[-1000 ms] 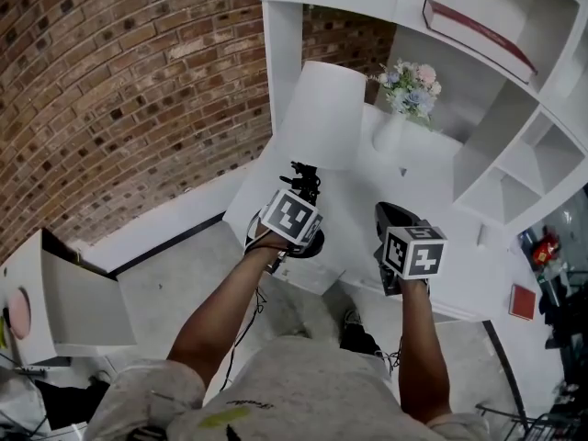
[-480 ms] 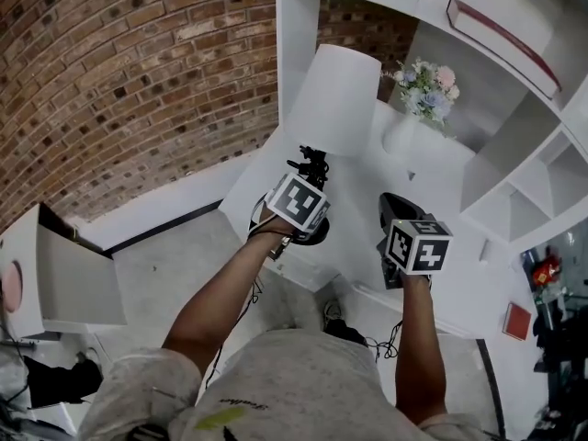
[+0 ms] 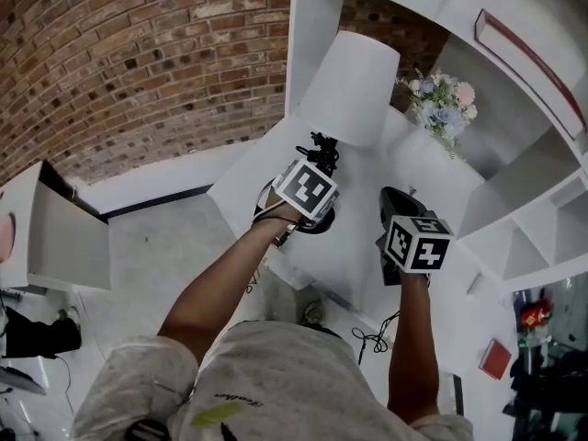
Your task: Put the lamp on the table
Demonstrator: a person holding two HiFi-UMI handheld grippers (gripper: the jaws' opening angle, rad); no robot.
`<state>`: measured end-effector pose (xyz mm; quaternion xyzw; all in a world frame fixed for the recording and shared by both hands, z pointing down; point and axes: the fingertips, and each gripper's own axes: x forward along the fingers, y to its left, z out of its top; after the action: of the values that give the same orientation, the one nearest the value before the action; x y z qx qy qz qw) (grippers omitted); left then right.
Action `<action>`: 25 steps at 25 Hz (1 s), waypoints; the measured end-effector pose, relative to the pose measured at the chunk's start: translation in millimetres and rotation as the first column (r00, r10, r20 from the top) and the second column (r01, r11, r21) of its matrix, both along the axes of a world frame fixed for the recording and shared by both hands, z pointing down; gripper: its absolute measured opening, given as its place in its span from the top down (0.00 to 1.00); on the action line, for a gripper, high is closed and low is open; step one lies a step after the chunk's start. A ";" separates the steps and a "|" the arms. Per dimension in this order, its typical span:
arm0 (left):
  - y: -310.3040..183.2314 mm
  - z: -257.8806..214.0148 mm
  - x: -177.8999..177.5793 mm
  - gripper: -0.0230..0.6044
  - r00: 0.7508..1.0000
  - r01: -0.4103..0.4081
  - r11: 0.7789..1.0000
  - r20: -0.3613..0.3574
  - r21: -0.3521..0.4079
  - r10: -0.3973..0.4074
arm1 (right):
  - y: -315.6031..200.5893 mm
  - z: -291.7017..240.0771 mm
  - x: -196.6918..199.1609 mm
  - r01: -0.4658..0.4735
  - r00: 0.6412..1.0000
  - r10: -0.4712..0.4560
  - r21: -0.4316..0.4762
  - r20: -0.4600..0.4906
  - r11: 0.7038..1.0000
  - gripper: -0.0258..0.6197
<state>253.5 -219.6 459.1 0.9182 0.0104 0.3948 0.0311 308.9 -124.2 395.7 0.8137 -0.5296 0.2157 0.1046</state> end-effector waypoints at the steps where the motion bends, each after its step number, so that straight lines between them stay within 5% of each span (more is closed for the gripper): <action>1: -0.5 1.5 3.9 0.81 1.000 0.013 1.000 0.002 0.003 -0.013 | -1.6 0.4 4.8 0.014 1.000 -0.014 0.002 0.001 1.000 0.95; 6: -4.9 0.7 23.6 0.81 0.996 0.083 0.996 -0.025 0.027 -0.082 | -9.0 5.3 26.6 0.079 0.997 -0.079 0.012 0.011 0.997 0.95; 25: -13.8 25.8 56.2 0.81 0.967 0.245 0.969 0.057 0.038 -0.247 | -44.6 26.8 72.8 0.269 0.960 -0.271 0.036 0.063 0.962 0.95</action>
<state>309.7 -233.4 484.9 0.9002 -0.1109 0.4160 0.0660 381.7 -168.7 422.5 0.7274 -0.6418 0.2194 0.1042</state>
